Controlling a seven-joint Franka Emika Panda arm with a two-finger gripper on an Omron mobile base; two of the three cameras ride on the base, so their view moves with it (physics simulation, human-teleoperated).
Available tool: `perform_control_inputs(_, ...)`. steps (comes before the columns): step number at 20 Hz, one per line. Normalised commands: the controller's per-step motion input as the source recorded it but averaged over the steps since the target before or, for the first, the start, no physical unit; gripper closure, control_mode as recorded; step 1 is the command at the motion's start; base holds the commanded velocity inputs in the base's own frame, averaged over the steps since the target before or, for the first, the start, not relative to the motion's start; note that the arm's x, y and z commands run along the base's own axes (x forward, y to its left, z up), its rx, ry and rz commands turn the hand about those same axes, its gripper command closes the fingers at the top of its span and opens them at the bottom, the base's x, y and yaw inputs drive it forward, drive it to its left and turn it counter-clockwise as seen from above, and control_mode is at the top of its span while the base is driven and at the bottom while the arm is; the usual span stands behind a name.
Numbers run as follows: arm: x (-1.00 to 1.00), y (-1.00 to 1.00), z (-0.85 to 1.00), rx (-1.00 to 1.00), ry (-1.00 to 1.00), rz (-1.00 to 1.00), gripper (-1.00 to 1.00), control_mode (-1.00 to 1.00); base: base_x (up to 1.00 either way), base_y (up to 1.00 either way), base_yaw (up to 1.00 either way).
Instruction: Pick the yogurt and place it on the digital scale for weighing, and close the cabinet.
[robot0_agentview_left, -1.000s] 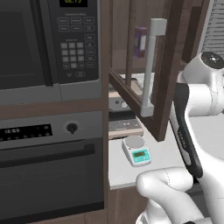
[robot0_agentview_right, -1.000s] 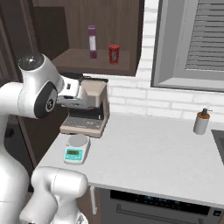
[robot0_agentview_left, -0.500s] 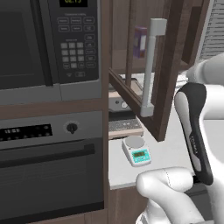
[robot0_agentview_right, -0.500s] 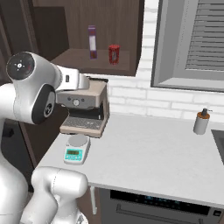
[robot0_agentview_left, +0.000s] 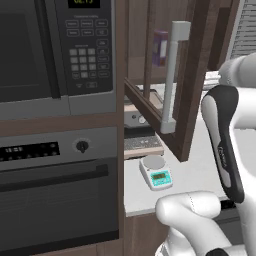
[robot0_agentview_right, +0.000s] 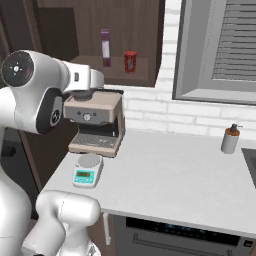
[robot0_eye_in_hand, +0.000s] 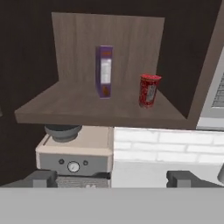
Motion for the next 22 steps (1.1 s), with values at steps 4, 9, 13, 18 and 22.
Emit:
perform_control_inputs(4, 0.12, 0.0, 0.24, 0.0, -0.01, -0.05, -1.0, -1.0, 0.0, 0.0, 0.0)
perform_control_inputs(9, 0.38, 0.0, 0.09, 0.0, 0.07, -0.05, -1.0, -1.0, 0.0, 0.0, 0.0)
perform_control_inputs(13, 0.38, 0.0, 0.0, 0.0, 0.11, -0.06, -1.0, -1.0, 0.0, 0.0, 0.0)
perform_control_inputs(18, 0.27, 0.0, -0.09, 0.0, 0.02, -0.04, -1.0, -1.0, 0.0, 0.0, 0.0)
perform_control_inputs(22, 0.23, 0.0, -0.11, 0.0, 0.03, -0.03, -1.0, -1.0, 0.0, 0.0, 0.0)
